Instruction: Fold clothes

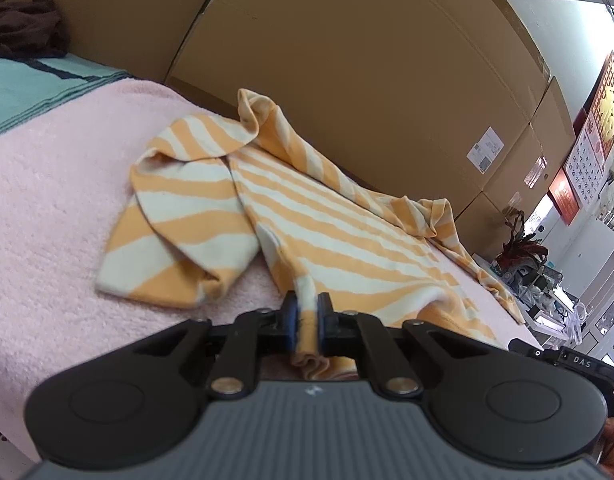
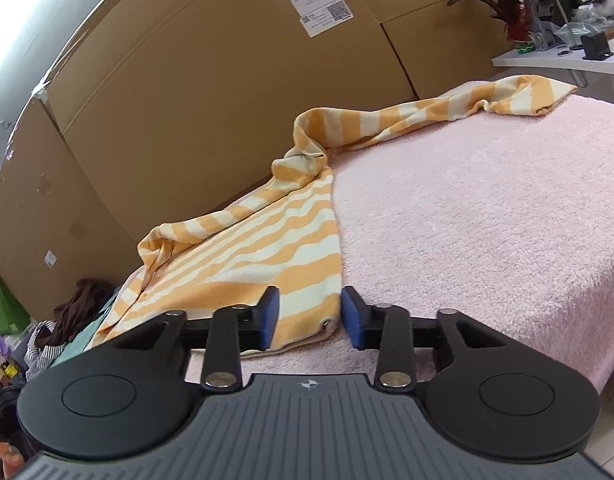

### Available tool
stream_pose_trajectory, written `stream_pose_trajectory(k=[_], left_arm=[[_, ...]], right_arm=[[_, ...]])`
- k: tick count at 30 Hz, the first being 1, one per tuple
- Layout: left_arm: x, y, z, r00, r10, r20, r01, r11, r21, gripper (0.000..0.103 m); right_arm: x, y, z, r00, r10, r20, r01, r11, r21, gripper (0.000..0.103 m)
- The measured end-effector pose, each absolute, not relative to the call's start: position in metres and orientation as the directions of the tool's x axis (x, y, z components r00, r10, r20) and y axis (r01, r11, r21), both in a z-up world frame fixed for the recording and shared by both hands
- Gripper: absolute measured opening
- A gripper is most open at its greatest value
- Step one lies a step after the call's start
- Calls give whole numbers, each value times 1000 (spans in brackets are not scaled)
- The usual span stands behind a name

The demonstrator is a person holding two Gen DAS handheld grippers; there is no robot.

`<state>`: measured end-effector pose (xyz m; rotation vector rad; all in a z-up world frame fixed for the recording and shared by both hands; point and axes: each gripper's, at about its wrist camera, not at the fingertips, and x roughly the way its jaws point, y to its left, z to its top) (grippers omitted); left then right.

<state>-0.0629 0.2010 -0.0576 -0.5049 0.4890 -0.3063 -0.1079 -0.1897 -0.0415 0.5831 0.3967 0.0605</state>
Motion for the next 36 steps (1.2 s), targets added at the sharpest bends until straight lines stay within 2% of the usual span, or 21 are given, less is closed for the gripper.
stream_pose_trajectory(k=[2,3,6,9,12,17,23,25,29,31,36], left_arm=[[-62,201,-56,844,-390,-369,150,831,-536,2],[-62,202,-54,847,-385,-367,147,832,-534,1],[-69,204,-45,858,-376,-349,149,833,-533,1],[-78,207,-34,869,-371,-329,155,834,-530,1],[-85,212,-24,873,-367,-321,151,830,-538,1],[-106,223,1,887,-384,-258,182,802,-569,1],[-126,226,5,875,-408,-261,201,796,-570,1],[-128,224,-4,865,-405,-297,188,809,-557,1],[-126,227,-28,835,-365,-413,94,833,-546,1],[-132,235,-30,830,-361,-426,76,829,-554,1],[-152,251,-7,854,-278,-441,61,894,-445,0]], right_arm=[[-104,-190,-45,927,141,-348,84,826,558,17],[-102,-189,-45,925,124,-358,100,831,547,7],[-101,-195,-44,913,193,-361,55,817,574,7],[-106,-208,-46,902,310,-299,-20,723,690,6],[-114,-213,-39,919,289,-267,-35,735,677,6],[-131,-231,-28,925,342,-169,-112,667,736,6],[-153,-248,-18,922,361,-140,-150,665,731,6],[-157,-249,-21,918,366,-153,-145,668,730,6],[-154,-242,-38,892,363,-269,-81,714,696,6],[-155,-240,-42,883,355,-306,-59,731,680,6],[-163,-247,-36,877,330,-349,-41,774,631,6]])
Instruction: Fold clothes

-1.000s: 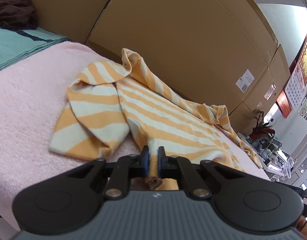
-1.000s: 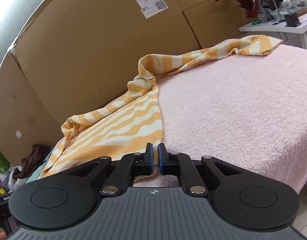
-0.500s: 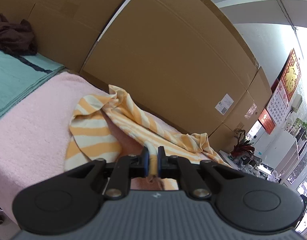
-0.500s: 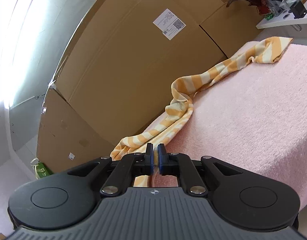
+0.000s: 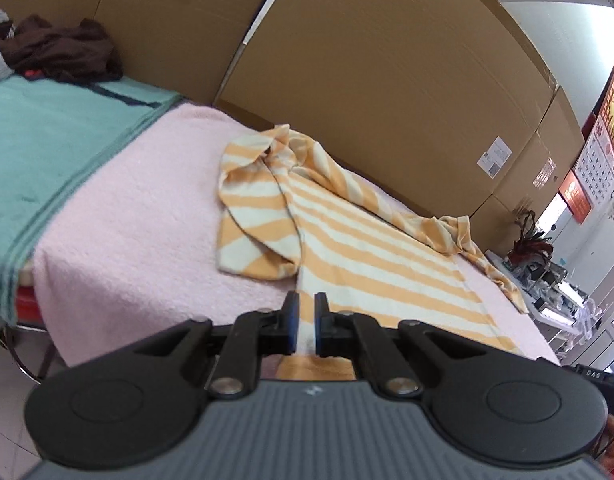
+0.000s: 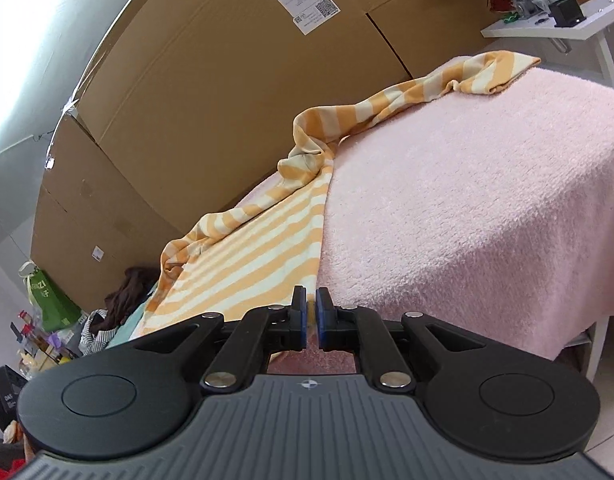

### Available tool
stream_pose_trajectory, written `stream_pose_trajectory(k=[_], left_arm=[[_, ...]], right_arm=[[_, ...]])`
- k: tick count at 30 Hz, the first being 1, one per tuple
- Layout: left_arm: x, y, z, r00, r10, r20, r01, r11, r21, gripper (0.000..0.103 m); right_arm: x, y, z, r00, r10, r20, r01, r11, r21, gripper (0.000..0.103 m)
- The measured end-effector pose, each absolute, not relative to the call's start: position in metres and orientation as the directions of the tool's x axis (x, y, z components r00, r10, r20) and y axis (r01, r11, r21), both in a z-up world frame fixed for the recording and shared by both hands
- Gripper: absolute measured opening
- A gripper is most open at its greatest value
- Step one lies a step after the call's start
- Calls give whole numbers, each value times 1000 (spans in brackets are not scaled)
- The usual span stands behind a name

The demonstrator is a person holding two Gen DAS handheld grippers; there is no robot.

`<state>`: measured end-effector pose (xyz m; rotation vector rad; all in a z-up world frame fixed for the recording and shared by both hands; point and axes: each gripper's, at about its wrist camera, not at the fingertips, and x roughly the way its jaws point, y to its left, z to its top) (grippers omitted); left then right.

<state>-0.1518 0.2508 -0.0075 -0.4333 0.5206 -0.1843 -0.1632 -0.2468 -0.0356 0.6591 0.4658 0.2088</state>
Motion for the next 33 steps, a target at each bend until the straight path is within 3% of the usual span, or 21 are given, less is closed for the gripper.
stream_pose_trajectory(k=[5,10,12,13,15,17,18,19,20,23,26,33], left_arm=[[-142,262,11,890,-228,-394,36,898,-438,0],[-76,198,6,885,-295,-360,156,917,-368,1],[-42,164,-1,862,-295,-412,179,938,-296,12],[-25,150,-6,844,-282,-456,174,949,-265,23],[6,128,-15,799,-264,-541,168,961,-221,20],[31,120,-20,765,-263,-588,171,963,-208,24],[38,119,-22,761,-253,-597,169,966,-194,29],[44,119,-24,762,-239,-602,165,970,-177,43],[50,119,-26,763,-225,-607,160,974,-160,49],[56,119,-34,775,-222,-592,175,975,-138,53],[53,117,-36,774,-266,-574,215,964,-157,86],[56,120,-37,766,-312,-561,235,950,-208,89]], right_arm=[[-162,-258,-23,909,255,-329,-14,809,588,13],[-113,-240,-23,889,340,-306,-77,772,632,35],[-89,-226,-26,869,386,-310,-96,745,661,36],[-77,-220,-24,860,392,-327,-97,754,649,36],[-53,-207,-20,842,401,-361,-100,773,626,36],[-31,-200,-14,824,393,-407,-96,806,584,36],[-20,-199,-12,813,392,-431,-94,819,566,36],[-8,-197,-10,798,383,-465,-86,836,541,37],[4,-195,-8,783,373,-499,-78,853,516,38],[37,-189,-5,740,352,-573,-80,892,444,41],[68,-179,-5,717,361,-596,-128,909,397,41],[142,-165,-3,667,390,-635,-194,914,356,40]])
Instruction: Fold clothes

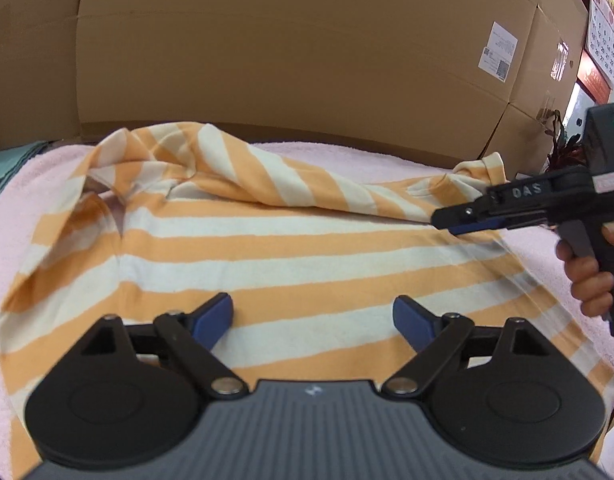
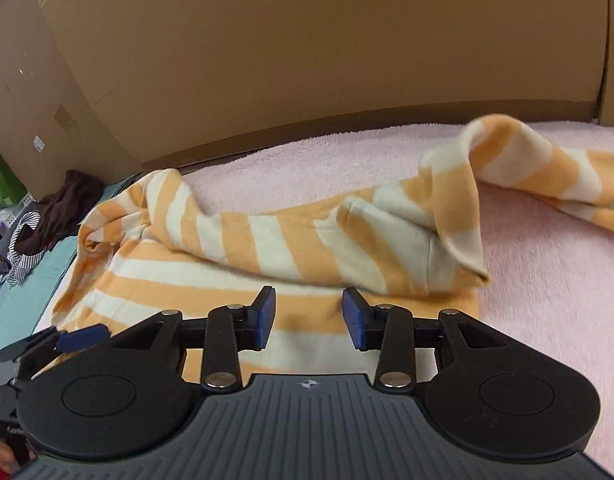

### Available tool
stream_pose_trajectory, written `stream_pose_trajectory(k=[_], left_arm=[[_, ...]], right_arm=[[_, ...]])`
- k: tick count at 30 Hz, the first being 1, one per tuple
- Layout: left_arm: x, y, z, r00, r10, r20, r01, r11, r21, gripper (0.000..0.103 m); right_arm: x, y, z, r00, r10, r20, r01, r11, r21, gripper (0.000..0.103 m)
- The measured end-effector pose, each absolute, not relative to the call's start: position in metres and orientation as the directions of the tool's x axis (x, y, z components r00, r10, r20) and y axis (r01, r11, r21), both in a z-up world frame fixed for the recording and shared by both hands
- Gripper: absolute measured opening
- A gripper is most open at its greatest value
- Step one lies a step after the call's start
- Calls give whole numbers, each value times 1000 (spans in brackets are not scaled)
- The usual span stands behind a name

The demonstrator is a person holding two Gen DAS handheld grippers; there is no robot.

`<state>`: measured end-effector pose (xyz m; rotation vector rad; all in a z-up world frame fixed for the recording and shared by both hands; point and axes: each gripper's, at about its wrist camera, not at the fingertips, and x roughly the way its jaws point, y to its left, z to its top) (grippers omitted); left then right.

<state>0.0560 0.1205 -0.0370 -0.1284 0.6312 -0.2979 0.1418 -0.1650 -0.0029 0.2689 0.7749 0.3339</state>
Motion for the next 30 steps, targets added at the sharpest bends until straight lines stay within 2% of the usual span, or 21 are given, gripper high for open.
stream_pose_trajectory(k=[4,7,9,12,13,17,18,19,21,23,25,26,27,29,30], left_arm=[[56,125,-38,763,-339,-551,241,939,-245,93],[57,124,-38,757,-346,-554,249,937,-244,96],[57,123,-37,754,-349,-557,255,936,-241,98],[57,122,-37,749,-354,-560,262,935,-240,99],[57,122,-37,749,-356,-559,262,934,-243,99],[60,126,-36,742,-377,-554,269,925,-268,102],[61,126,-36,741,-378,-555,270,925,-268,102],[61,126,-36,741,-376,-557,270,925,-265,102],[61,124,-36,741,-372,-560,270,928,-258,102],[60,125,-37,742,-371,-559,269,928,-259,102],[60,127,-37,743,-372,-556,265,927,-265,102],[60,127,-37,744,-371,-555,264,927,-266,102],[60,128,-37,745,-370,-555,262,928,-266,102],[60,128,-38,745,-369,-555,261,928,-266,102],[60,129,-38,745,-371,-555,262,927,-268,102]], right_arm=[[185,-170,-1,679,356,-642,-180,928,325,38],[216,-175,-1,731,322,-602,-146,935,323,36],[229,-183,-2,775,302,-555,-92,923,374,35],[229,-198,2,843,185,-505,53,906,420,42],[223,-202,5,847,191,-497,58,895,443,42],[186,-194,7,756,476,-449,-134,785,605,46],[178,-192,7,724,539,-431,-176,748,640,53],[174,-183,3,696,557,-453,-198,755,625,56],[170,-170,-5,674,548,-495,-208,784,585,56],[175,-184,-15,744,469,-476,-128,799,588,54],[180,-197,-26,804,384,-454,-47,802,595,44],[180,-211,-32,842,359,-403,-31,777,628,44],[179,-221,-32,842,361,-402,-16,760,650,32],[173,-238,-31,854,377,-360,-28,723,691,39],[167,-242,-31,868,358,-343,-23,721,693,54]])
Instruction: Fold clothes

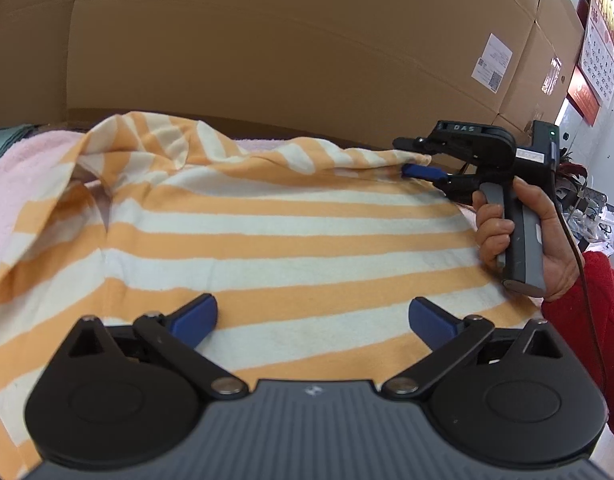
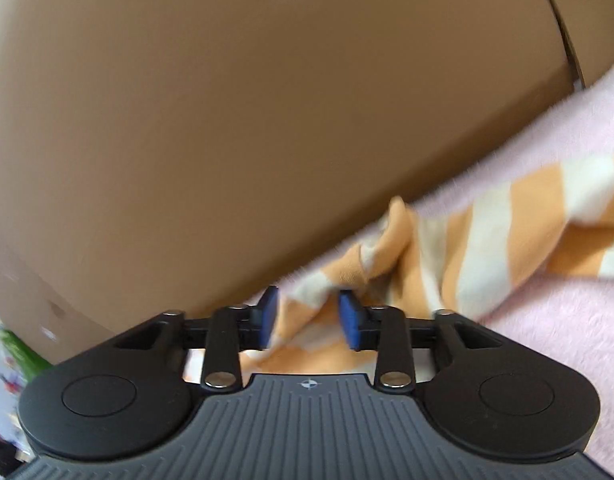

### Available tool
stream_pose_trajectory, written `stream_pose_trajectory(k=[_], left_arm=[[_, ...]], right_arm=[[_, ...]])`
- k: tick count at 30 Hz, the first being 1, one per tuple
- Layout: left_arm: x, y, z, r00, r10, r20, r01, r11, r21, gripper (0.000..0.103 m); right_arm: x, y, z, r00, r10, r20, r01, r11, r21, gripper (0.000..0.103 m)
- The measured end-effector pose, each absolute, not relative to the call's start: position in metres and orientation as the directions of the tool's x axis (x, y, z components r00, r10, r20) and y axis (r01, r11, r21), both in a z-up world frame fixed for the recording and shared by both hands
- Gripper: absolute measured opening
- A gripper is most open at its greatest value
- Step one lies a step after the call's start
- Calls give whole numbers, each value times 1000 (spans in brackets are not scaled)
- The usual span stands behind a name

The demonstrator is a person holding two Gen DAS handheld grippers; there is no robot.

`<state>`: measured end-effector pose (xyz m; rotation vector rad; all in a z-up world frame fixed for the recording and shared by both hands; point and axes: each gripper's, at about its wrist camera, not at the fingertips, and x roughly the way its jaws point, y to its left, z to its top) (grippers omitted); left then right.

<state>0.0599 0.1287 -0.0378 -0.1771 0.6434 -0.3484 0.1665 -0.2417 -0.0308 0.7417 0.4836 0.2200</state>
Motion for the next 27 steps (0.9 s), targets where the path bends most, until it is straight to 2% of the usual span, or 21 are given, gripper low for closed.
stream_pose_trajectory(k=[1,6,8,9,10,12,15,19,20,21,22,23,27], left_arm=[[60,129,-38,745,-372,-554,261,927,-270,102],[58,129,-38,749,-363,-555,253,930,-266,102],[57,127,-38,751,-351,-560,249,935,-253,102],[57,125,-38,751,-345,-563,247,938,-244,102],[57,124,-38,751,-338,-567,247,941,-233,102],[56,121,-38,750,-325,-575,248,946,-211,102],[56,120,-38,750,-318,-580,247,948,-201,102],[57,117,-38,750,-295,-592,239,955,-174,102],[57,115,-38,748,-283,-600,239,959,-154,102],[58,113,-38,746,-272,-608,240,961,-135,102],[58,110,-38,744,-260,-615,242,963,-114,102],[59,108,-39,742,-249,-622,244,965,-96,102],[60,101,-40,737,-210,-643,247,968,-33,102]], right_arm=[[160,-246,-30,882,340,-327,-19,719,695,64],[158,-253,-37,860,404,-310,-35,654,756,63],[154,-253,-33,866,383,-320,-35,686,726,58],[150,-253,-29,873,367,-322,-35,706,708,51],[144,-253,-24,892,331,-307,-40,735,677,38],[128,-247,-10,933,251,-259,-56,811,583,31],[106,-231,6,962,191,-197,-94,903,420,37],[74,-213,25,962,141,-234,-59,944,323,42],[58,-212,32,967,139,-214,-62,941,331,45],[38,-211,37,974,150,-172,-83,935,344,60],[15,-211,39,981,154,-115,-104,928,357,91],[-8,-211,41,986,158,-60,-125,921,368,103],[-58,-156,37,985,171,11,-160,897,413,103]])
